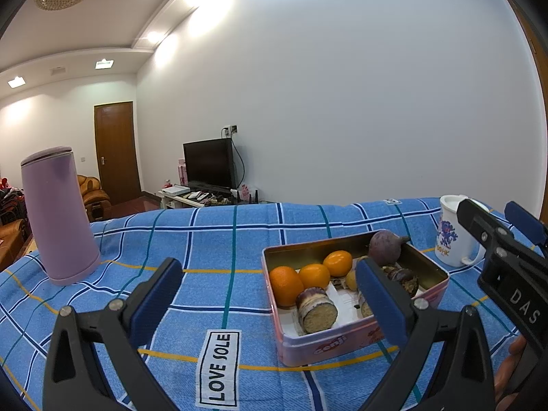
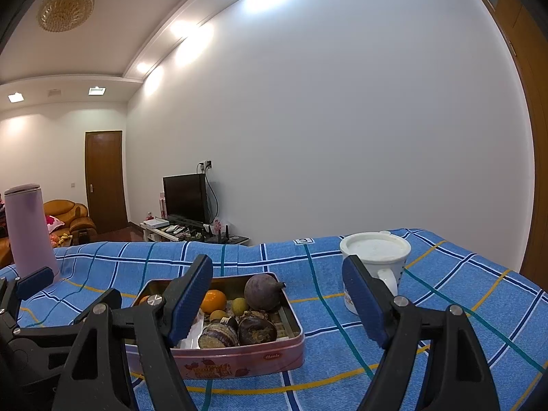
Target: Organize fruits
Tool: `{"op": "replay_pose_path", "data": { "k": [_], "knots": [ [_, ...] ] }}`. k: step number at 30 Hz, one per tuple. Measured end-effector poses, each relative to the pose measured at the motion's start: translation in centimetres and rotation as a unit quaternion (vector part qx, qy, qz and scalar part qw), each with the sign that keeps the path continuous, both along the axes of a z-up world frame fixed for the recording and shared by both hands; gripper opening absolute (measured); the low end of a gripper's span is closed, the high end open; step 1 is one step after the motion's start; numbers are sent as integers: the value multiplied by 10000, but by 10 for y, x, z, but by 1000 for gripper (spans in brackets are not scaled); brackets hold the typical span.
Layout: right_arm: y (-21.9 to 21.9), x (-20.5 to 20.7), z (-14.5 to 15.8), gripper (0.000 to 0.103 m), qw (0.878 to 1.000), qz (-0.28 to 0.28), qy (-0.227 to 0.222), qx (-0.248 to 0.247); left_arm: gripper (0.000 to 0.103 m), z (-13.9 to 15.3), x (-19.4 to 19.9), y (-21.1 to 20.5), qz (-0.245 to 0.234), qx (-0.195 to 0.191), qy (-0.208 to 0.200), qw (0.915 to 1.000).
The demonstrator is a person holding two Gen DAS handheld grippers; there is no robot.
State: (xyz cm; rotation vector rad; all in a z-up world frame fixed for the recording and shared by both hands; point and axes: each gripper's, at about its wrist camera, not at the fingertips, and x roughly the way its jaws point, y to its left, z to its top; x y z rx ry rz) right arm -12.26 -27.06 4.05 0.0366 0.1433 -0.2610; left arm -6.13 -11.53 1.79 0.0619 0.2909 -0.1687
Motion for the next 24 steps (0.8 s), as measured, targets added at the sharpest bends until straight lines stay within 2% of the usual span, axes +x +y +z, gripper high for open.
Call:
{"op": "replay_pose_path", "data": {
  "k": [24],
  "knots": [
    [-1,0,0,79,10000,-5,27,10,103,-1,1,2,29,-6,20,10000]
  ]
}}
